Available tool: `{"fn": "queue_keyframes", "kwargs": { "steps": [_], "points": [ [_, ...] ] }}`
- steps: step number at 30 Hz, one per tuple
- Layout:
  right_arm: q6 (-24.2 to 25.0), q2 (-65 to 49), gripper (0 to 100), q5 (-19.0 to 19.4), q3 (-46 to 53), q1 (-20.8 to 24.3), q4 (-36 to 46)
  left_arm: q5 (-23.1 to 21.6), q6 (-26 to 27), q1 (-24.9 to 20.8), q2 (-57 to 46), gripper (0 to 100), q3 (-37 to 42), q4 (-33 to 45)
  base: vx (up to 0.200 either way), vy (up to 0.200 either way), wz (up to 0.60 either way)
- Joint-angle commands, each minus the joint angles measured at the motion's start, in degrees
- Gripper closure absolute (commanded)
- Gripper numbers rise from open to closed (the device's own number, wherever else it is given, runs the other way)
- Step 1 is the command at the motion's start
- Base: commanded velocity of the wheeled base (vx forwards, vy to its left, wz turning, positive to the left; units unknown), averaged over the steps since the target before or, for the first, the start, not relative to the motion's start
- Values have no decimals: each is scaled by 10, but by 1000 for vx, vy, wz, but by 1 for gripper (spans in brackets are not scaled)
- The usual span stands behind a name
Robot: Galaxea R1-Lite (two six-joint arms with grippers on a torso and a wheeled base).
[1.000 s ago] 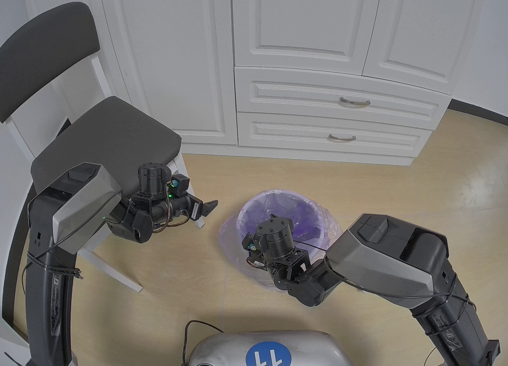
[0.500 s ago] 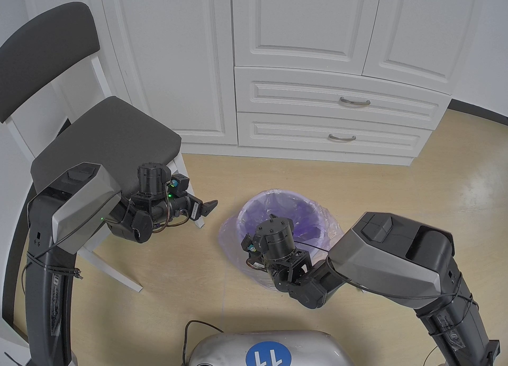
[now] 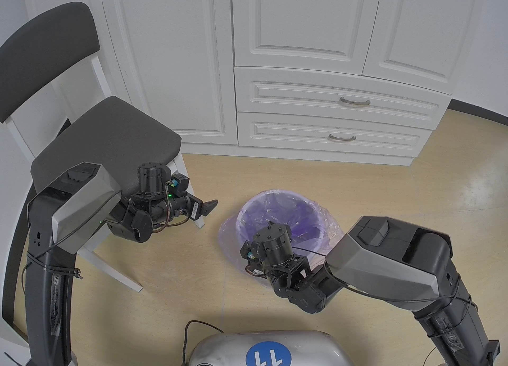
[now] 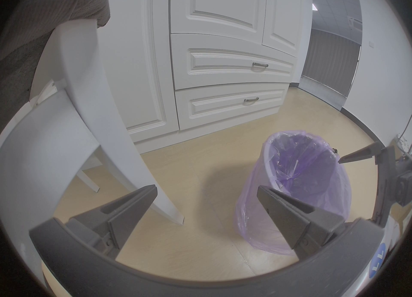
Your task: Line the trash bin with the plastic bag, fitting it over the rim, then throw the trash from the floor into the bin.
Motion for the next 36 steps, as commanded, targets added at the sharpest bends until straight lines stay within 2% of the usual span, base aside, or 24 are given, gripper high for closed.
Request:
{"fn": "queue_keyframes", "kwargs": {
  "steps": [1,26,36],
  "points": [
    [0,6,0,1,1,3,0,0,0,0,1,0,-2,0,0,0,0],
    [0,12,0,1,2,7,4,1,0,1,5,0,-6,0,0,0,0],
    [-6,44,0,-1,-3,-31,7,1,1,1,18,0,-15,1,0,0,0]
  ]
}}
